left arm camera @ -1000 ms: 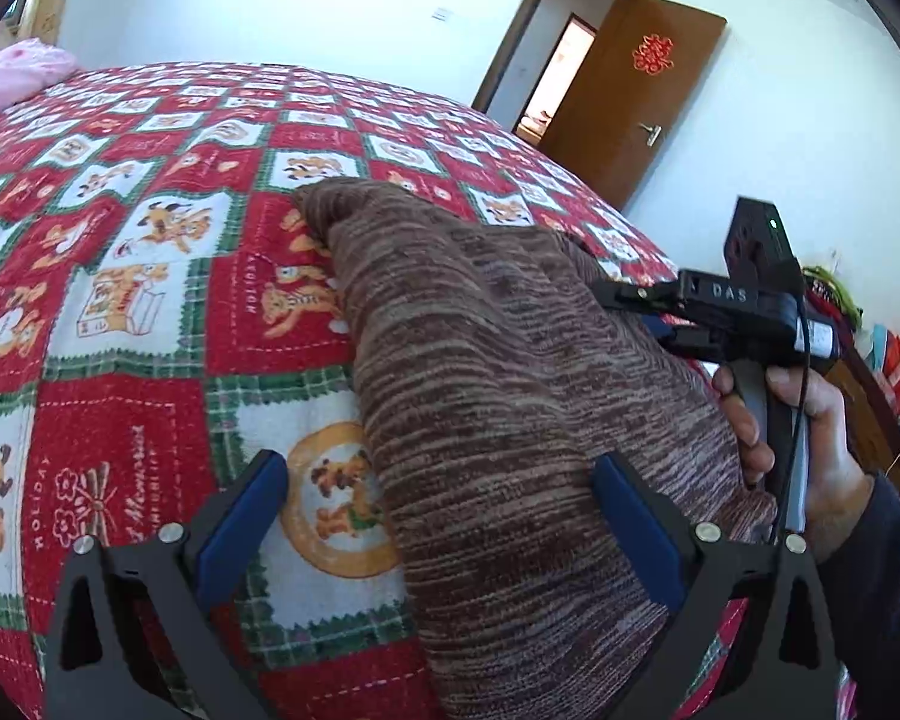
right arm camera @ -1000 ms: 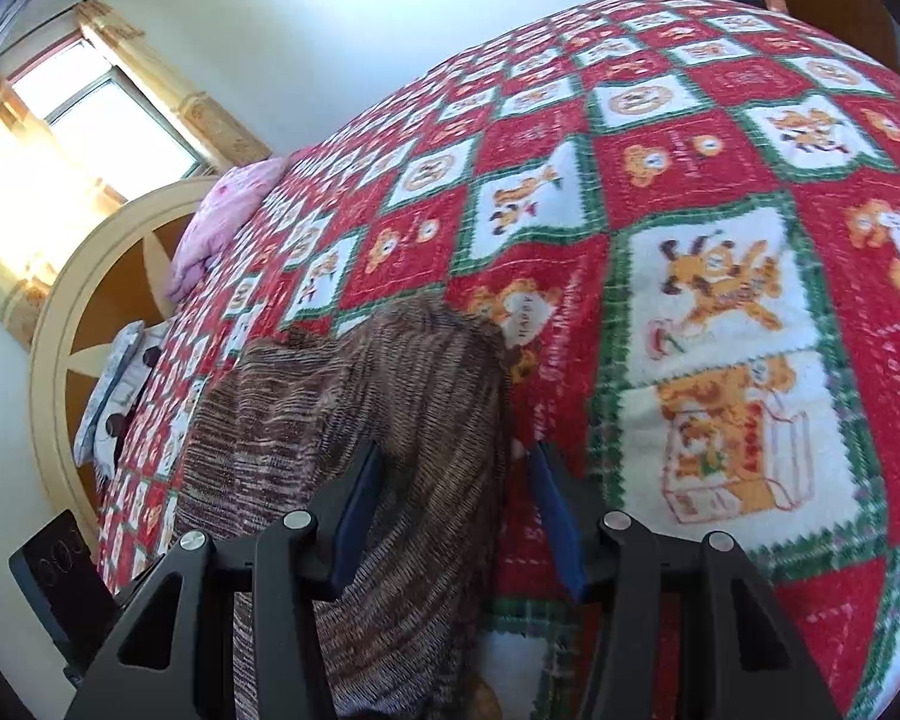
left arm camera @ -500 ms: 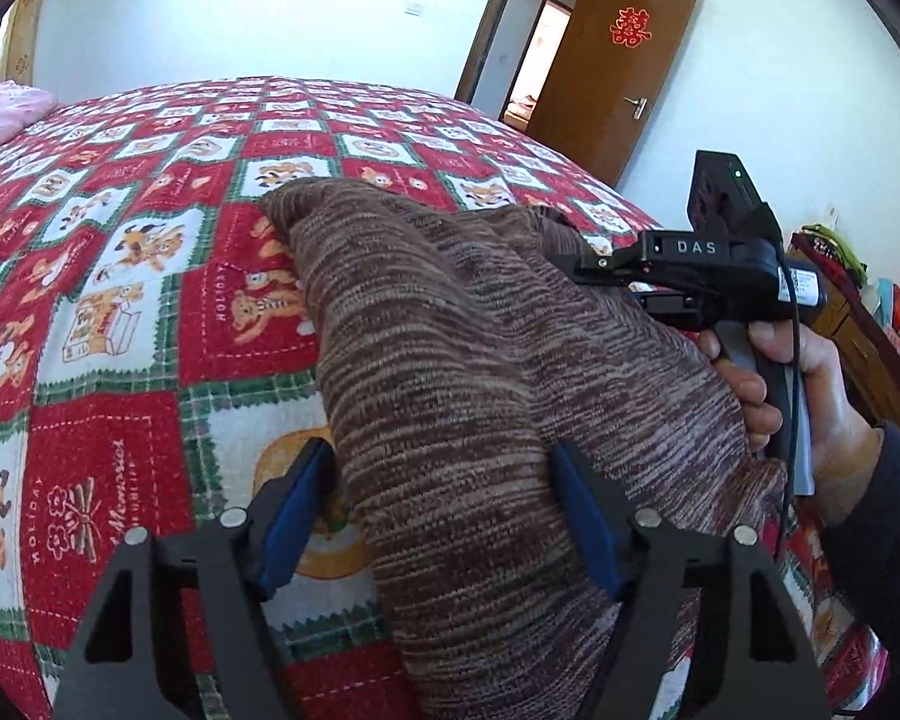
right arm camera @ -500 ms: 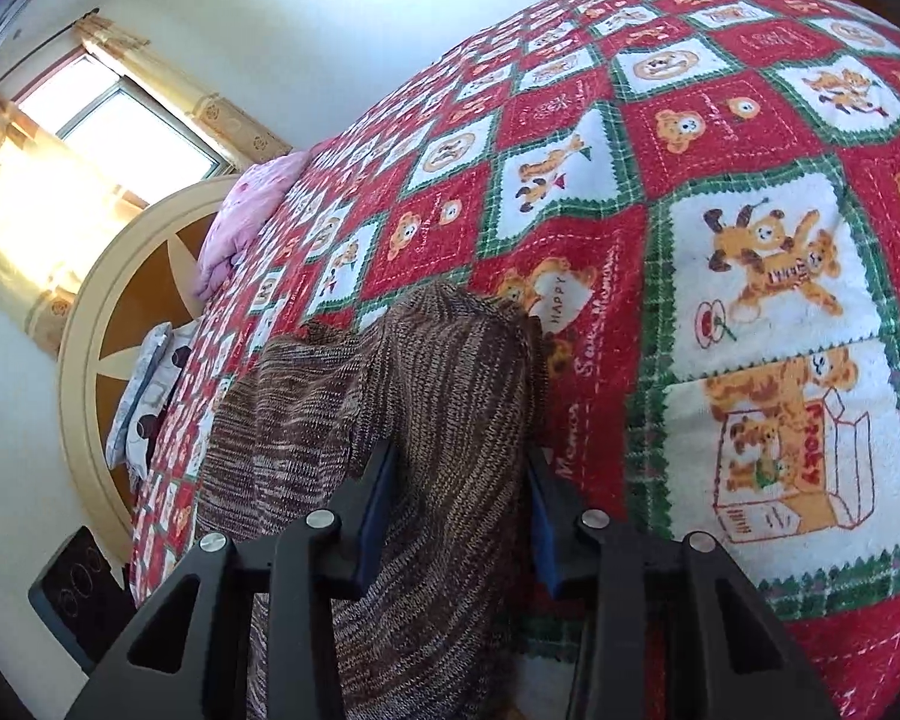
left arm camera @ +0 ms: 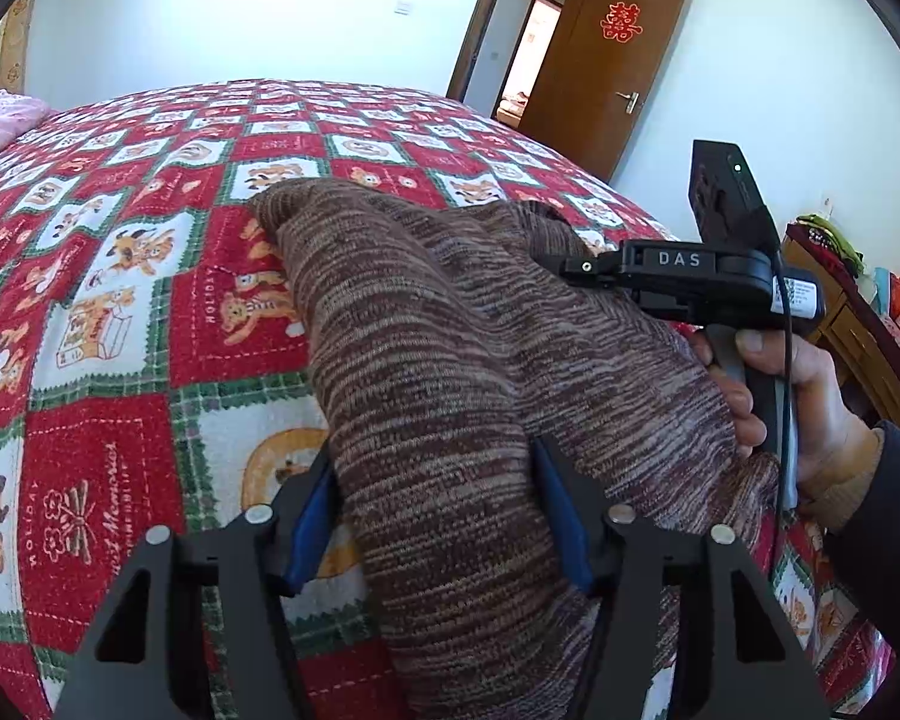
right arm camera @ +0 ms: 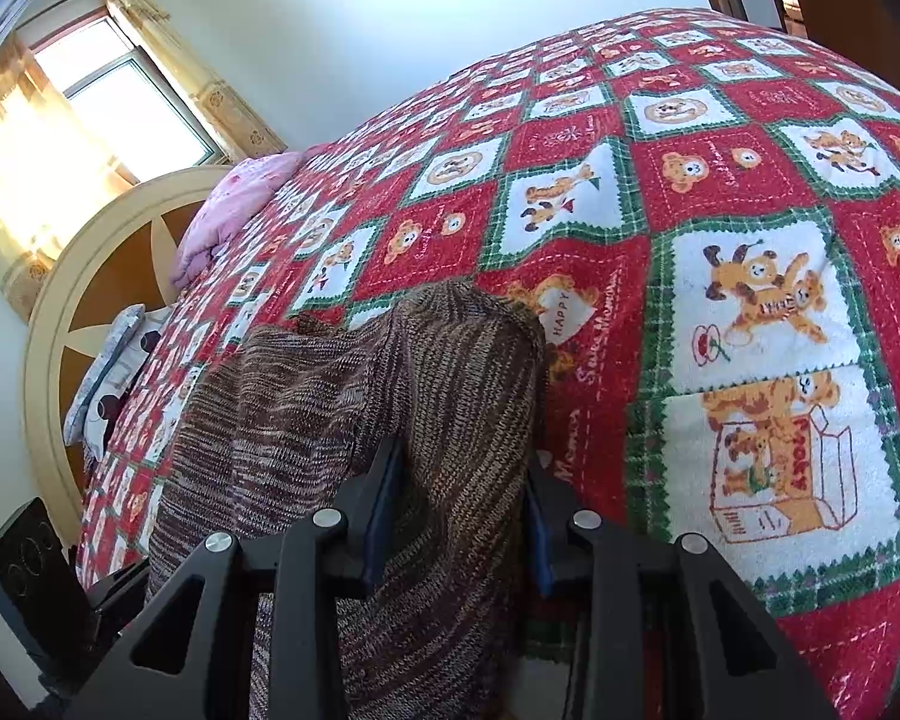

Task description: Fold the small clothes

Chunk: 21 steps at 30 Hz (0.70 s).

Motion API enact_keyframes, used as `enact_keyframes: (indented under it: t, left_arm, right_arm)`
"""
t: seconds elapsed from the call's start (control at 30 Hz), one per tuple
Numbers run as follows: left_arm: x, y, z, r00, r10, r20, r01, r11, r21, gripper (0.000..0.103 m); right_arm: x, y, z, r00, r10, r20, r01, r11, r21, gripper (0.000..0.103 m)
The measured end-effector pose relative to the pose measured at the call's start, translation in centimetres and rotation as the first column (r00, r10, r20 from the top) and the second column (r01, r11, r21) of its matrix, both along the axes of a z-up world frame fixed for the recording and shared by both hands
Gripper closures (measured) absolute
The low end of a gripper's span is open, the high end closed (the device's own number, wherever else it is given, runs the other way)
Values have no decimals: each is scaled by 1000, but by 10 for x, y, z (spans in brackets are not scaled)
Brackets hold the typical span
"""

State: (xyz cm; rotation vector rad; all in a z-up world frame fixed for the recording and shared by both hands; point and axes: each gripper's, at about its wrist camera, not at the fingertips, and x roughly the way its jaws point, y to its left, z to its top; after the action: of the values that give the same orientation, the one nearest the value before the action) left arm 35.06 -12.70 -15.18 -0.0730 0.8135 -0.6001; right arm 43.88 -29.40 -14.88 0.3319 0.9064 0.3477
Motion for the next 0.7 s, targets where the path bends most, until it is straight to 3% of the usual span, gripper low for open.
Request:
enact_keyframes:
  t: [0.27, 0.4, 0.7]
  left_arm:
    - [0, -9, 1, 1000, 6, 5, -7, 999, 53, 42]
    - [-3, -9, 5, 1000, 6, -6, -6, 998, 58, 59]
    - [-12, 2, 26, 999, 20, -48, -18, 999, 35, 71]
  right_arm:
    - [-1, 6, 3, 999, -35, -11, 34, 998, -44, 69]
    - [-11, 27, 16, 999, -34, 28, 38, 987, -157, 79]
    - [-31, 32, 49, 996, -26, 87, 36, 993, -109, 81]
